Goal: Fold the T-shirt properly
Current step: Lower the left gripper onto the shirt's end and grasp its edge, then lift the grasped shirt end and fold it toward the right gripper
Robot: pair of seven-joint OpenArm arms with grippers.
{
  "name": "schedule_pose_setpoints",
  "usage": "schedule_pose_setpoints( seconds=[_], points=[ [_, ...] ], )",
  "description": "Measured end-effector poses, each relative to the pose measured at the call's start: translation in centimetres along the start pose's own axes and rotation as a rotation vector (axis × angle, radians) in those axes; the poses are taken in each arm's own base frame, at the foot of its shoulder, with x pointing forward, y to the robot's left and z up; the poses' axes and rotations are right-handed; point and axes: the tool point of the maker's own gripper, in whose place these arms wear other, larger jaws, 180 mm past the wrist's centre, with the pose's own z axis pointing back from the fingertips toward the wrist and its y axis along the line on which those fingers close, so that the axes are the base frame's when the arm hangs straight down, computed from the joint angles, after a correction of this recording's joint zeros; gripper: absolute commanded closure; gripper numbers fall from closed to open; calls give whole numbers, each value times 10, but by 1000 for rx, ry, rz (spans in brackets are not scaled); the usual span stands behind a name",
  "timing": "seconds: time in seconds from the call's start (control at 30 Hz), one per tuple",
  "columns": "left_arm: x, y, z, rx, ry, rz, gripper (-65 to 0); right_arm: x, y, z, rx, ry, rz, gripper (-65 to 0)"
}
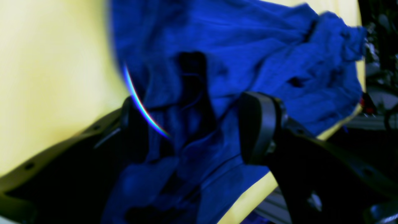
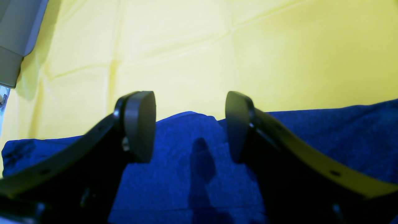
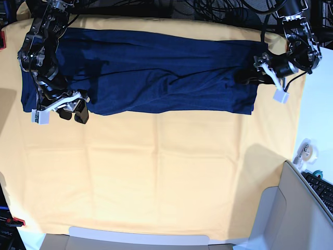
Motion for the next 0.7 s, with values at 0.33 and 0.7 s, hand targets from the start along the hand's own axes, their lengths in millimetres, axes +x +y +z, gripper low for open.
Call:
schedule_pose_setpoints(
  seconds=[0.33,0.7],
  points=[
    [-6,-3,-6,-7,35,-8,-185,0,0,0,-1,0,1,-350],
    [-5,-9,-5,8,56,-51,0,1,-2,1,-6,-3,2,-349]
  ],
)
